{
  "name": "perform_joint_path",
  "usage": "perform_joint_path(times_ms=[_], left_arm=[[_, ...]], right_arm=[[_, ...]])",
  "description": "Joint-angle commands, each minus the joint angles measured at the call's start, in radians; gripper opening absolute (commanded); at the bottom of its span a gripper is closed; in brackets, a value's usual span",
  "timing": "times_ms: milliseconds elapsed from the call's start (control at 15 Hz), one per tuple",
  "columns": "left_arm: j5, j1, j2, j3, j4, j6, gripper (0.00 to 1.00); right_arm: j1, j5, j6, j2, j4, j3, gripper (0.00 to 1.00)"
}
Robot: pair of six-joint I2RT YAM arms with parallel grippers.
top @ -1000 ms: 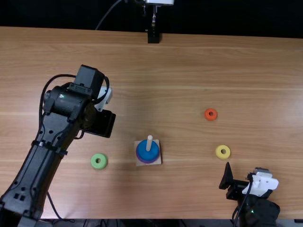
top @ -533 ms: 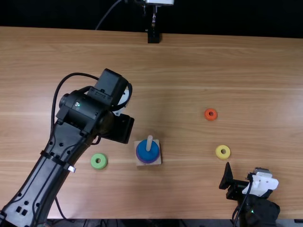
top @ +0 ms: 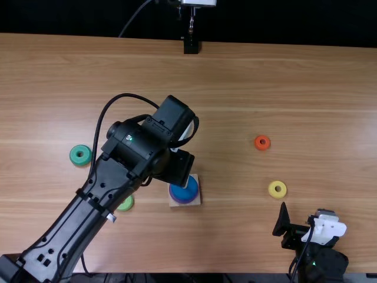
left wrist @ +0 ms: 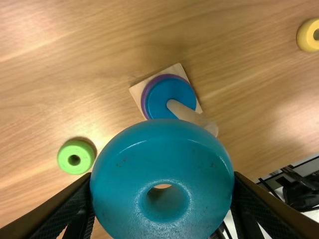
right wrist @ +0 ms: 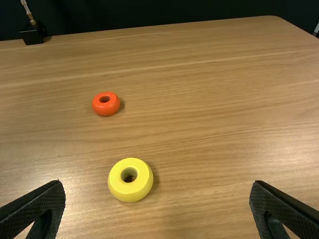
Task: Build the Hanoi tower: stack the rings onto the peg from bottom to top in this color order: purple, dark blue, light blue, dark green, light green, yellow, orange.
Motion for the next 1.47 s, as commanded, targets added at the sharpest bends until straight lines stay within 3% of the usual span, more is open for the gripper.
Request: perform_joint_path(times_ms=[0,800,1400], left_arm=[[-0.001,-0.017,0.027,0.026,0.002,-0.014,0.00],[-0.001,-0.090,0.106,0.028,0.018,-0.032,0.00],[-0.003,-0.089,0.136,0.077,0.020,-0.032,0.00]], right_arm=[[-0.008,0.013,-0.001,-0.012,-0.059,-0.106,1.00],[-0.008,0.013,-0.001,-0.012,-0.059,-0.108,1.00],[-0.008,0.013,-0.001,-0.012,-0.059,-0.106,1.00]])
